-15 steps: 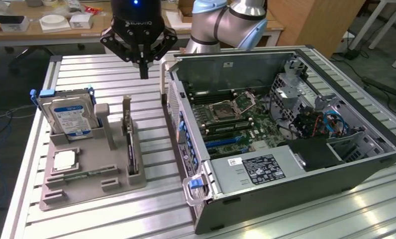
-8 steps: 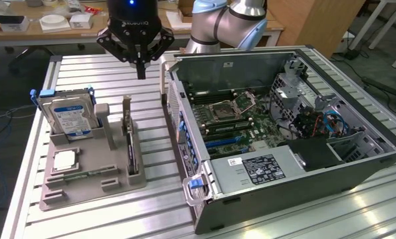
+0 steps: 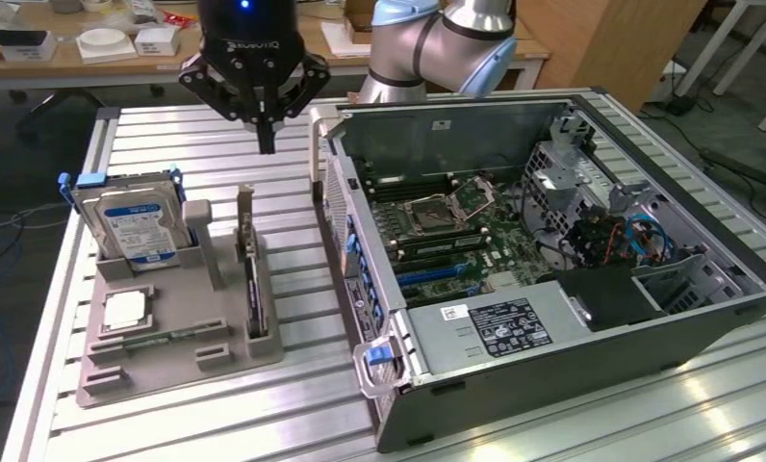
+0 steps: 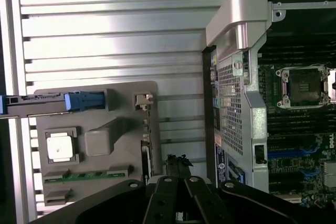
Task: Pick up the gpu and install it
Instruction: 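Reach for the gpu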
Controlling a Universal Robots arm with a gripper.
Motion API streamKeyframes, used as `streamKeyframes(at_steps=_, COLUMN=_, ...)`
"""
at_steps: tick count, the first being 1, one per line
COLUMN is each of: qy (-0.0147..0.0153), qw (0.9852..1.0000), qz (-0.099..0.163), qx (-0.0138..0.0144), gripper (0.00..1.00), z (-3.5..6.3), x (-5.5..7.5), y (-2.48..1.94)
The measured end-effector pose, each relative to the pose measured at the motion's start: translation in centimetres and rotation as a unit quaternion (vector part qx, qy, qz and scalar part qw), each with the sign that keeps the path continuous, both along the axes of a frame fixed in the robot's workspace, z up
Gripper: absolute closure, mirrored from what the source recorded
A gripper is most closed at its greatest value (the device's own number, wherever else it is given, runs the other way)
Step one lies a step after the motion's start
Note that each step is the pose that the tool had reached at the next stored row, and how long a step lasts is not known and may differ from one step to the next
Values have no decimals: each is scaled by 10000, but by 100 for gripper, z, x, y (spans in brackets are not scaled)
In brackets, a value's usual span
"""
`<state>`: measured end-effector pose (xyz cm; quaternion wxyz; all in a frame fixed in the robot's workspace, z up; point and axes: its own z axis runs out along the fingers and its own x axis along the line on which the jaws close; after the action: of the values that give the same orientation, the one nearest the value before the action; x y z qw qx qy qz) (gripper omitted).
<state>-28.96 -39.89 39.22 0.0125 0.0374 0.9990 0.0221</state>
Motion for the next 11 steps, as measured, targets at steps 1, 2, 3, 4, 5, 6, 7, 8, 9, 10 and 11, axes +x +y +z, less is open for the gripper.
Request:
streamKeyframes(at_steps=1, qy=0, qw=10000, qz=0, qx=0, gripper=90, z=0, x=-8, y=0)
streamKeyframes(at_steps=2, qy=0, qw=10000, qz=0, qx=0, gripper=90, z=0, x=-16, y=0)
streamKeyframes(at_steps=3, qy=0, qw=10000, qz=0, qx=0, gripper=90, z=0, x=-24, y=0)
streamKeyframes(at_steps=4, qy=0, qw=10000, qz=0, qx=0, gripper=90, z=0, x=-31, y=0)
streamKeyframes(at_steps=5, qy=0, qw=10000, qz=0, qx=0, gripper=90, z=-1, x=-39, y=0)
streamKeyframes(at_steps=6, qy=0, qw=10000, qz=0, qx=0, gripper=90, z=-1, x=-46, y=0)
streamKeyframes(at_steps=7, qy=0, qw=10000, qz=0, qx=0, gripper=90, z=-1, x=-54, y=0)
streamKeyframes(at_steps=8, qy=0, qw=10000, qz=0, qx=0, gripper=90, z=-1, x=-61, y=0)
streamKeyframes(at_steps=9, qy=0, qw=10000, qz=0, qx=0, gripper=90, z=-1, x=-68, y=0)
streamKeyframes(at_steps=10, qy=0, qw=10000, qz=0, qx=0, gripper=90, z=-1, x=-75, y=0)
streamKeyframes(at_steps=11, qy=0, qw=10000, qz=0, qx=0, gripper=90, z=-1, x=-82, y=0)
